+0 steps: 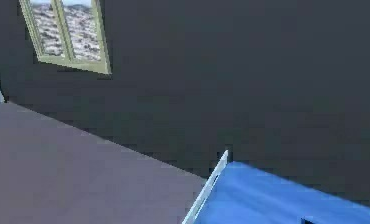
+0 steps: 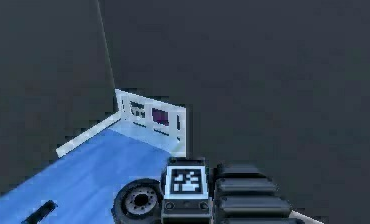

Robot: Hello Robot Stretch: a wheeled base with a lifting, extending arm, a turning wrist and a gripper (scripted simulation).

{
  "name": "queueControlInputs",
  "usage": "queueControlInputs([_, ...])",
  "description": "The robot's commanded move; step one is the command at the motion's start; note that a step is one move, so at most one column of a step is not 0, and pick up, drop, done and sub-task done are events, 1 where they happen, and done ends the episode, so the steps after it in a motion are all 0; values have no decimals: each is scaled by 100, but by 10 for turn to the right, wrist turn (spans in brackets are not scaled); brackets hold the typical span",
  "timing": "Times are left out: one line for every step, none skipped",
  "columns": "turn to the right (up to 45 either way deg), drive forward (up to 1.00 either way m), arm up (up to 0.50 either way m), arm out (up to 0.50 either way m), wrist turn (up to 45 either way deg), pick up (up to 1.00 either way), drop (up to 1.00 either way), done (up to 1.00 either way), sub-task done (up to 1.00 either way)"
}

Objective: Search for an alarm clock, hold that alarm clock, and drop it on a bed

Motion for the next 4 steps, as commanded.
queueControlInputs([-450,0,0,0,0,0,0,0,0])
queueControlInputs([-450,0,0,0,0,0,0,0,0])
queueControlInputs([-420,0,0,0,0,0,0,0,0])
queueControlInputs([450,0,0,0,0,0,0,0,0])
